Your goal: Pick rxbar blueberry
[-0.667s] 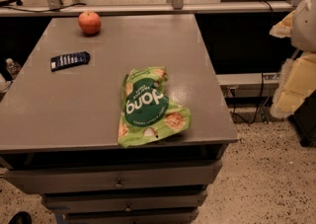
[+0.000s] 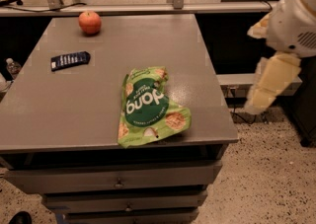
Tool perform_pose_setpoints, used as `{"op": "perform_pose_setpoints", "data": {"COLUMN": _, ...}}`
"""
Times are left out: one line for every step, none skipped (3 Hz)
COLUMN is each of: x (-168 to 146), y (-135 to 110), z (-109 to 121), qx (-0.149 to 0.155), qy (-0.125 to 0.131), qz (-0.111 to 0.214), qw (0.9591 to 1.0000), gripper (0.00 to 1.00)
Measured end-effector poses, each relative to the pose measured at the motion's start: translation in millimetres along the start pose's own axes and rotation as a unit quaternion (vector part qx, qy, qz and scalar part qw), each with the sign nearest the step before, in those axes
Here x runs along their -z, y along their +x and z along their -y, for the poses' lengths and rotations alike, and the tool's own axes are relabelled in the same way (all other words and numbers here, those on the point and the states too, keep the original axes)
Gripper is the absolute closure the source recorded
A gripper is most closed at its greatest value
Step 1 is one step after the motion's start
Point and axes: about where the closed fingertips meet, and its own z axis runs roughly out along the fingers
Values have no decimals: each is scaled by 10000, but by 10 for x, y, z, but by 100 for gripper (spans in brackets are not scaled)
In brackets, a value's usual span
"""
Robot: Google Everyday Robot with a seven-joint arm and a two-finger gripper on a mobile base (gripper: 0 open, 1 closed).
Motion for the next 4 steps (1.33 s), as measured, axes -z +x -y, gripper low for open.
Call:
{"op": "perform_pose_setpoints", "data": {"x": -235, "y": -640, "z": 85, "qx": 81, "qy": -153, "qz": 712, "qw": 9973, "gripper": 0}}
{"op": "perform_pose_setpoints", "data": {"x": -374, "y": -1278, "z": 173, "qx": 103, "qy": -273, "qz": 1344, "qw": 9905, "gripper": 0}}
{"op": "perform_pose_setpoints", "data": {"x": -515, "y": -1849, "z": 189, "qx": -289, "qy": -437, "qz": 1943, "qw": 9795, "gripper": 0}}
{"op": "perform_pose_setpoints", "data": {"x": -515, "y": -1850, "z": 189, "qx": -289, "qy": -437, "qz": 1943, "qw": 9795, "gripper": 0}}
